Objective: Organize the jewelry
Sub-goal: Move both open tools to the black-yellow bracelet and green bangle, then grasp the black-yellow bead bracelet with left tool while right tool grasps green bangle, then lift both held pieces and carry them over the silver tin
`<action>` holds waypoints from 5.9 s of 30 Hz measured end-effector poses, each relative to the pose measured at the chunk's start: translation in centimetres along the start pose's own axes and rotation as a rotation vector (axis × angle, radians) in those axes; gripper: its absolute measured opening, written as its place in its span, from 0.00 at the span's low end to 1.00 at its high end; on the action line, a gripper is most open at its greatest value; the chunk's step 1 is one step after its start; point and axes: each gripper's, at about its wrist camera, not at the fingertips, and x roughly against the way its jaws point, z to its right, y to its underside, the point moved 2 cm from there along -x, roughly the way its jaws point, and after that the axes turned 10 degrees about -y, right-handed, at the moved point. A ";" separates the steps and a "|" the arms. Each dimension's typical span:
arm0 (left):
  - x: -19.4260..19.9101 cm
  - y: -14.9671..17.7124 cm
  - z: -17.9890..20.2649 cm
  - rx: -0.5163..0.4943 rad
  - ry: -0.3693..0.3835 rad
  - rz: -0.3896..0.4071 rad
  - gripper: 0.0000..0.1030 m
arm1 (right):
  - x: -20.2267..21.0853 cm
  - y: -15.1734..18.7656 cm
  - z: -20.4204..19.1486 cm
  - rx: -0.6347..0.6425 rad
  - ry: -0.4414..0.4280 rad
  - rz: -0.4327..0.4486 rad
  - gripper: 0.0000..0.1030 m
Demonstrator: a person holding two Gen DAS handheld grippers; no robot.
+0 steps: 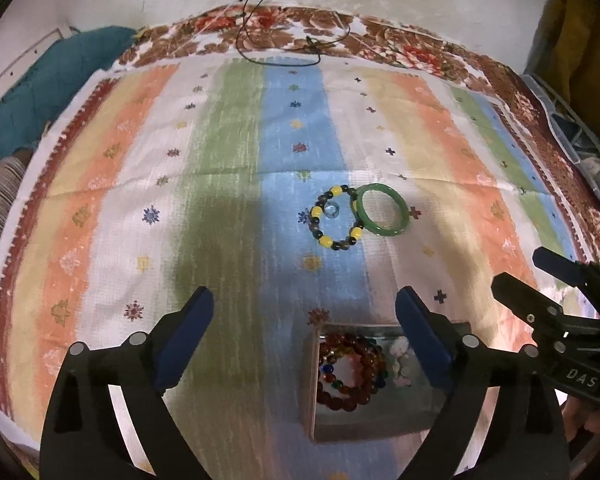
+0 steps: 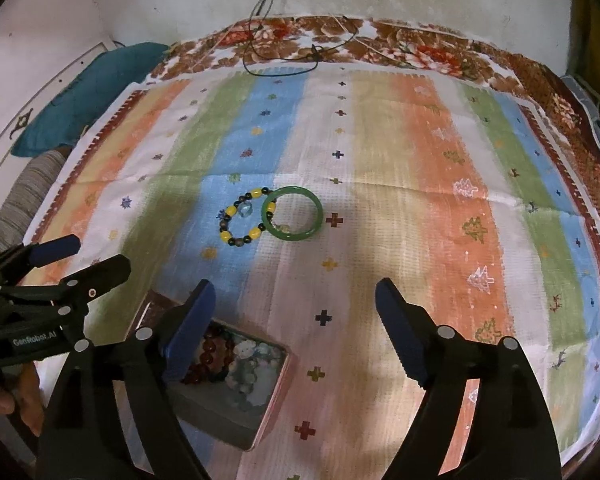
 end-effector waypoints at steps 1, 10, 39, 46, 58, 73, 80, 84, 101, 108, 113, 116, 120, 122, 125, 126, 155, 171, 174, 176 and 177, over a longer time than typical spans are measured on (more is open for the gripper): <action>-0.3 -0.1 -0.2 0.011 0.006 -0.005 0.89 | -0.1 -0.1 0.2 -0.007 0.005 -0.002 0.80; -2.1 -0.5 -1.0 0.064 0.040 -0.028 0.90 | -1.1 -0.8 1.3 -0.037 0.012 0.003 0.80; -10.0 -3.1 0.2 -0.052 -0.004 -0.100 0.90 | -8.1 -3.6 4.4 -0.112 0.002 -0.039 0.80; -11.4 -3.6 0.1 -0.053 0.001 -0.103 0.90 | -10.0 -4.2 5.4 -0.153 -0.028 -0.063 0.80; -13.5 -4.7 0.6 -0.052 0.013 -0.089 0.90 | -12.3 -4.8 6.3 -0.150 0.019 -0.090 0.80; -15.9 -5.1 1.3 -0.098 -0.005 -0.094 0.90 | -15.2 -5.4 6.2 -0.101 0.055 -0.133 0.79; -16.6 -5.2 1.9 -0.132 0.001 -0.102 0.89 | -15.7 -5.6 6.1 -0.096 0.055 -0.146 0.48; -16.7 -4.8 2.5 -0.171 -0.014 -0.090 0.82 | -15.8 -5.4 5.6 -0.072 0.030 -0.159 0.25; -14.1 -3.9 2.9 -0.221 0.002 -0.098 0.09 | -13.6 -4.7 3.7 0.029 0.042 -0.153 0.08; -11.1 -4.1 4.1 -0.236 -0.013 -0.066 0.09 | -11.2 -4.6 2.9 0.059 0.052 -0.120 0.08; -10.2 -4.1 4.3 -0.238 -0.025 -0.068 0.09 | -10.1 -4.4 2.5 0.060 0.052 -0.104 0.08; -9.3 -4.4 4.3 -0.235 -0.028 -0.057 0.09 | -9.6 -4.3 2.5 0.058 0.050 -0.098 0.08; -8.1 -4.7 4.0 -0.215 -0.019 -0.049 0.09 | -8.9 -4.1 2.3 0.051 0.044 -0.090 0.08; -7.7 -4.7 3.9 -0.212 -0.020 -0.043 0.09 | -8.5 -4.0 2.0 0.052 0.039 -0.086 0.08; -6.8 -4.7 3.6 -0.210 -0.038 -0.030 0.09 | -8.0 -3.8 1.6 0.057 0.033 -0.082 0.08; -6.5 -4.7 3.5 -0.210 -0.042 -0.024 0.09 | -7.8 -3.6 1.4 0.062 0.029 -0.080 0.08; -0.1 -3.2 3.0 -0.169 -0.003 0.044 0.09 | -2.7 -1.5 -0.2 0.079 0.030 -0.009 0.08; 3.0 -2.1 3.2 -0.168 0.000 0.088 0.09 | -0.3 -0.2 -1.7 0.107 0.015 0.018 0.08; 3.6 -1.8 3.3 -0.167 0.006 0.099 0.09 | 0.1 0.1 -2.1 0.119 0.013 0.023 0.08; 4.1 -1.6 3.4 -0.168 0.011 0.105 0.09 | 0.3 0.3 -2.3 0.125 0.012 0.023 0.08; 4.3 -1.5 3.4 -0.169 0.013 0.108 0.09 | 0.3 0.4 -2.4 0.126 0.011 0.023 0.08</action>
